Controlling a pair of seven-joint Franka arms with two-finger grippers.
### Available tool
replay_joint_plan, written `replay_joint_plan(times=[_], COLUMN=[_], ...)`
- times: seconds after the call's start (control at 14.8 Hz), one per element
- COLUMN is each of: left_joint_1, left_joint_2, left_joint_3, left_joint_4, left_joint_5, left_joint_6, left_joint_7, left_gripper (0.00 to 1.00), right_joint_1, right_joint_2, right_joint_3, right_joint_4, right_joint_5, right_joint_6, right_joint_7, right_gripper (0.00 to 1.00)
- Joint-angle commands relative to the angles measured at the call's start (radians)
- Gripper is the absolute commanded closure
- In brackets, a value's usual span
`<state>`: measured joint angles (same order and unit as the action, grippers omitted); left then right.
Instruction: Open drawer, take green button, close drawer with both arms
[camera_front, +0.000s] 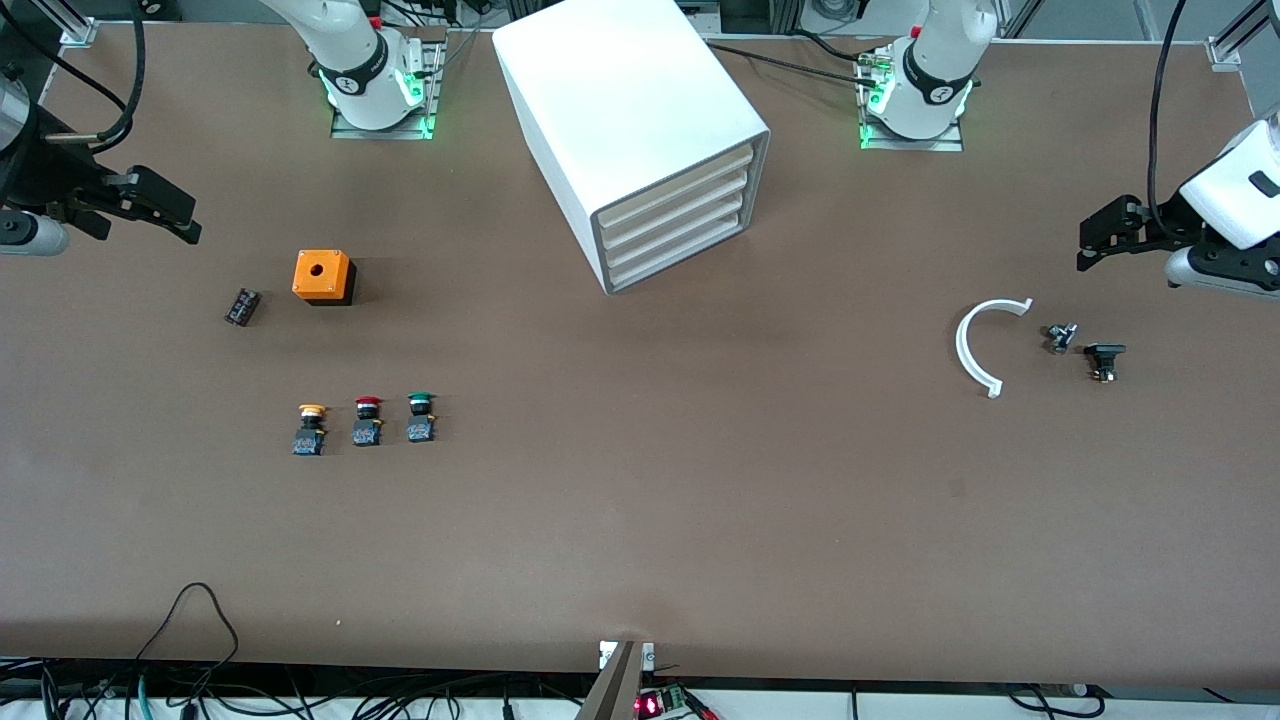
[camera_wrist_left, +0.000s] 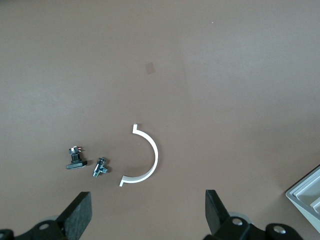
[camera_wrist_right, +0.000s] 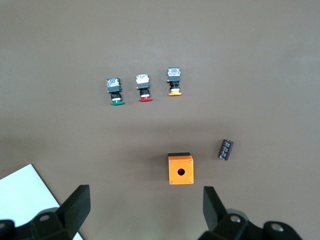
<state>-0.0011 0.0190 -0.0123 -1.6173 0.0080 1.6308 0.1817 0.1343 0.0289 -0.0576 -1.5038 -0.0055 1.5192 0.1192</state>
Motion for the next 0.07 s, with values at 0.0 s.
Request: replay_joint_plan(times=[0.0], left_joint_1=[0.000], left_joint_2=[0.010], left_joint_3=[-0.001], left_joint_4=[0.028], left_joint_5=[0.009], left_joint_6=[-0.016], left_joint_7=[0.018], left_gripper=[0.00], right_joint_1=[0.001], right_joint_2=[0.006], right_joint_3=[-0.001], right_joint_4=[0.022], right_joint_5=[0.010], right_joint_6=[-0.007], right_joint_7=[0.016], right_gripper=[0.00])
